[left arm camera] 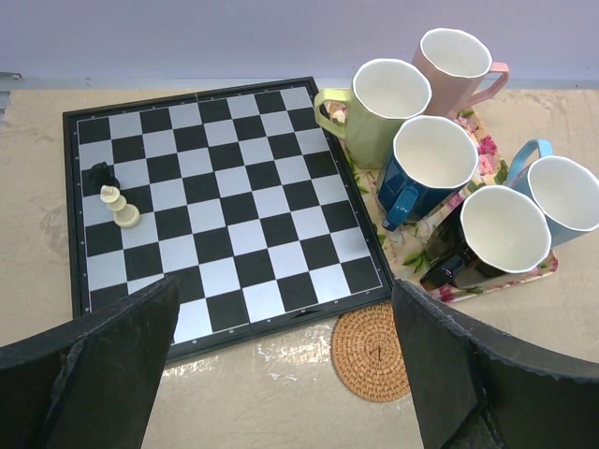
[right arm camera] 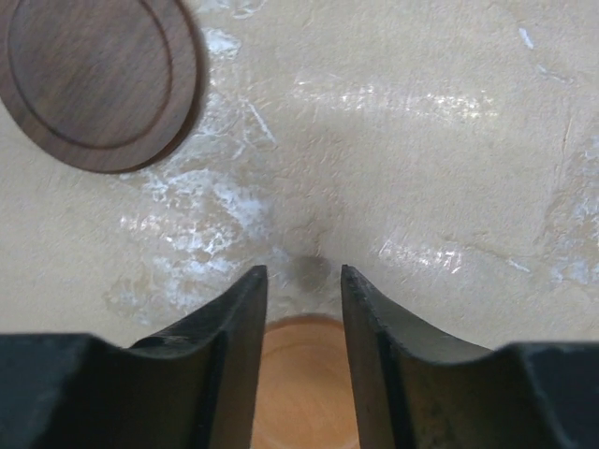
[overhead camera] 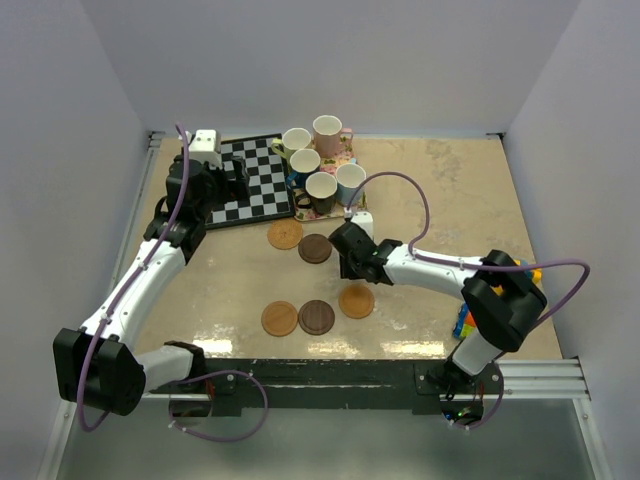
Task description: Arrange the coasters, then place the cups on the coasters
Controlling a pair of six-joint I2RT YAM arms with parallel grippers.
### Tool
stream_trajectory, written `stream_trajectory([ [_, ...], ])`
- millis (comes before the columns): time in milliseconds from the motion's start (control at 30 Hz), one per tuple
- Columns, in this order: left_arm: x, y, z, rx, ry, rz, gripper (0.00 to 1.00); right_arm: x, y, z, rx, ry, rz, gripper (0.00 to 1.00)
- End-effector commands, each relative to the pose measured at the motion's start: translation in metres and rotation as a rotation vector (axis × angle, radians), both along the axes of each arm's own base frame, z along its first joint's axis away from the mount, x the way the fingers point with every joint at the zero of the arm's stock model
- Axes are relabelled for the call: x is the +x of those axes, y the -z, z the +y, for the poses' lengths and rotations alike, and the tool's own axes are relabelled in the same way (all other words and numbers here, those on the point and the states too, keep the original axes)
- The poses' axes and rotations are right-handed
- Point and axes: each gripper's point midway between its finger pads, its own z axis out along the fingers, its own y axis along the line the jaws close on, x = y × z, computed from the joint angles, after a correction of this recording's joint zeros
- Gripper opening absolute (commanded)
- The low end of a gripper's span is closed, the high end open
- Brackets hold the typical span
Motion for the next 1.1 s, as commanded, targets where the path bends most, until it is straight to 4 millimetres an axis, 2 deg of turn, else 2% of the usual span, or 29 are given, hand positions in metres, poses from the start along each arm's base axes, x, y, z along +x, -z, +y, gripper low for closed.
stream_trajectory([
  [0,0.001,-0.020,-0.003,-0.027,0.003,-0.069,1.00,0.007,0.001,-0.007,0.016,0.024,-0.022,0.38],
  [300,0.001,-0.021,-0.005,-0.031,0.007,-0.071,1.00,-0.010,0.014,-0.036,0.009,0.099,0.026,0.32],
  [733,0.000,-0.023,-0.007,-0.035,0.017,-0.075,1.00,-0.031,0.031,-0.044,0.004,0.088,0.093,0.22],
  [1067,0.000,-0.023,-0.009,-0.037,0.021,-0.075,1.00,-0.045,0.031,-0.042,0.009,0.053,0.116,0.18],
])
